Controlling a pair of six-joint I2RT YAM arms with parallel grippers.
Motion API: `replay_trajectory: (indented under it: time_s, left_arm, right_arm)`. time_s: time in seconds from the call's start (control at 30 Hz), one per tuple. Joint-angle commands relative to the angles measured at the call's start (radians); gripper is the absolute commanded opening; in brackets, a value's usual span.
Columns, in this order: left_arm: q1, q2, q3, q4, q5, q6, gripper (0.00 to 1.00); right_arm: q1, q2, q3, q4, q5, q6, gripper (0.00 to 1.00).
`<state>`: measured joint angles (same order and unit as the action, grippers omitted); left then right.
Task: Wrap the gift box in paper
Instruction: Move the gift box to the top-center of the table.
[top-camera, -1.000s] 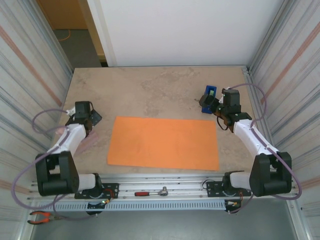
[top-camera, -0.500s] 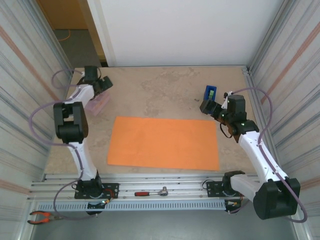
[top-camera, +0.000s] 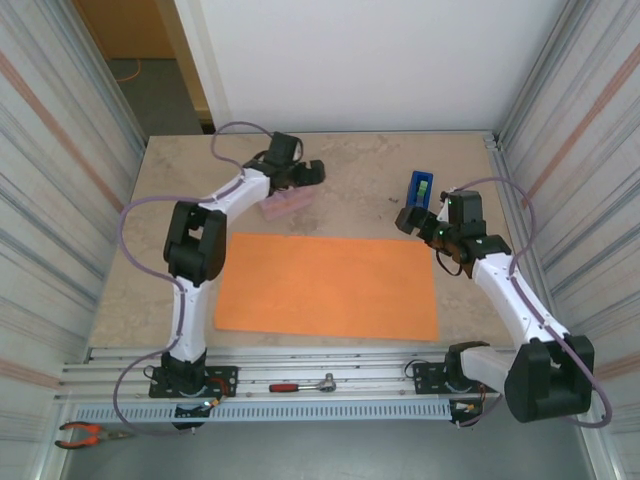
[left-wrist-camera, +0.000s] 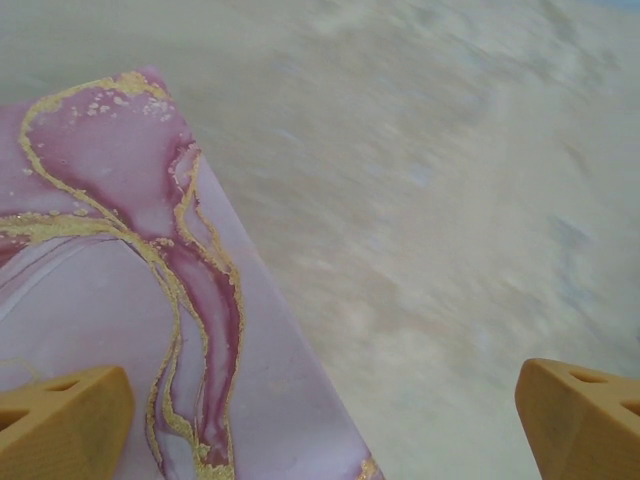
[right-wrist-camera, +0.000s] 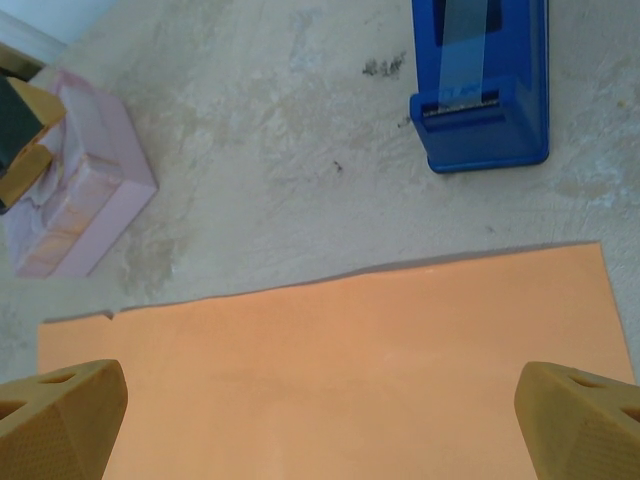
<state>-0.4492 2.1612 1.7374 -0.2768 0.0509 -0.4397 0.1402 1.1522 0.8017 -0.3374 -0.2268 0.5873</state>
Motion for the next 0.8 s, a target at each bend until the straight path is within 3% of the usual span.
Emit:
replay_trajectory:
  time_s: [0.0,0.13,0.27,0.53,0.77]
  left_arm:
    - [-0.015,-0.126,-0.101,-0.051,0.121,-0.013,0.99]
    - [0.015,-0.301,-0.251,0.019,0.137,-0.063,0.99]
    - [0.08,-0.376,-0.359,0.017,0.155,-0.085,0.99]
    - [0.208,-0.354,-0.447,0.035,0.265,-0.042,0.78]
    - [0.241,-0.278,-0.401,0.028,0.364,0.008,0.78]
  right_arm:
    - [0.007,0.066,0.06,0.035,-0.052,0.006,0.98]
    - [0.027,0.208,0.161,0.041,-0.116,0.0,0.98]
    - [0.071,0.397,0.318,0.018,-0.191,-0.025,0.99]
    - [0.169,0.735,0.648,-0.01,-0.307,0.008,0.88]
    - [0.25,0.952,0.874,-0.057,-0.294,0.04,0.87]
